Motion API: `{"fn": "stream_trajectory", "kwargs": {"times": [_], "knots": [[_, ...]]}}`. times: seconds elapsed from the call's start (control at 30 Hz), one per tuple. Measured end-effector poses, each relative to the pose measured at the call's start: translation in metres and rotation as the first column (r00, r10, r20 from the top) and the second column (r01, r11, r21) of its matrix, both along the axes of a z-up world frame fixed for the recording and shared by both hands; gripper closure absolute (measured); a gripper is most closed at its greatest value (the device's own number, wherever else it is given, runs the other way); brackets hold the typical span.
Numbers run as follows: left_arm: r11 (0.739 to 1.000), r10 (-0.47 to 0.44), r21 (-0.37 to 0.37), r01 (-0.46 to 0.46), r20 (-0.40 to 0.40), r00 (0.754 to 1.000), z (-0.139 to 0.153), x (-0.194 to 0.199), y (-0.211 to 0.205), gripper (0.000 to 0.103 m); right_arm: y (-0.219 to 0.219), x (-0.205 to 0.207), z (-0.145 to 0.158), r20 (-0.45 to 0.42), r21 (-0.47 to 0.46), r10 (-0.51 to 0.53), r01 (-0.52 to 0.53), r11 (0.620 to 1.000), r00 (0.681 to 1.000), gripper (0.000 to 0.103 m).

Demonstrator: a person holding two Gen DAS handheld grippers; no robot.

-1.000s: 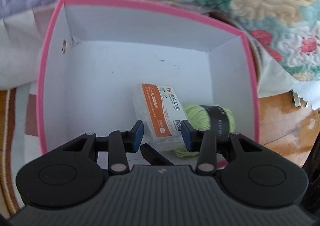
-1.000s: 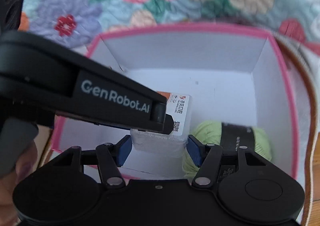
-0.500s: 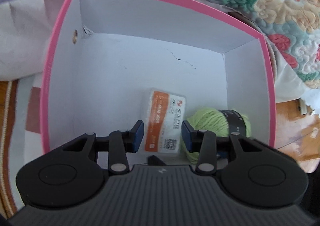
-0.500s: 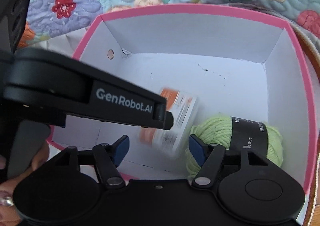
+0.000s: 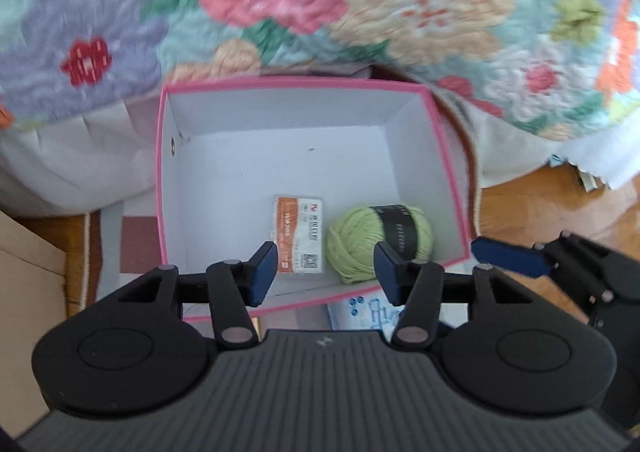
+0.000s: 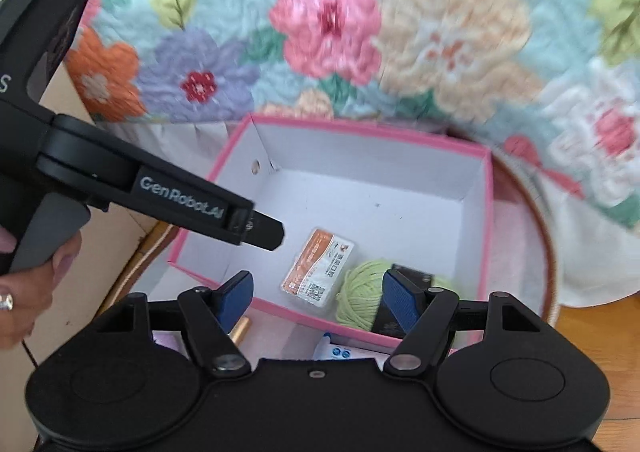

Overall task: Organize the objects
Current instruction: 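Open both grippers and withdraw from the pink box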

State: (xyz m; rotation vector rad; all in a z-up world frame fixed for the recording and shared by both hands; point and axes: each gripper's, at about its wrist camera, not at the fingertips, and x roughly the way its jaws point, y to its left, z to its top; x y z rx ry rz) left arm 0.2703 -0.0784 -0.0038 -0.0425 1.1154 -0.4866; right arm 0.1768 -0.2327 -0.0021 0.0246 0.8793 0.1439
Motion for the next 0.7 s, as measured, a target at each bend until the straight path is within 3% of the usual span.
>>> {"fn": "stream_trajectory", "kwargs": {"times": [0.2,0.4,0.57,0.7], "knots": [[0.996,-0.069,0.055,0.067,0.029,0.997,0.049,-0.041,-0.005,0.044,-0.003,-0.047,0.052,0.055,-0.033,0.009,-0.007,0.999,0.998,0.026],[0.996,-0.091,-0.020,0.092,0.052,0.995,0.083,-0.093,0.021,0.042,0.007,-0.098,0.084,0.076,-0.012,0.063,-0.063,0.998,0.995,0.024],[0.996,-0.080,-0.040,0.083,0.072,0.994,0.095,-0.137,0.047,0.039,0.023,-0.137,0.090,0.067,0.020,0.132,-0.133,0.991,0.989,0.020],[0.998,-0.067,0.018,0.066,0.057,0.996,0.085,-0.167,0.058,0.039,0.043,-0.165,0.083,0.055,0.016,0.168,-0.169,0.985,0.984,0.017]]}}
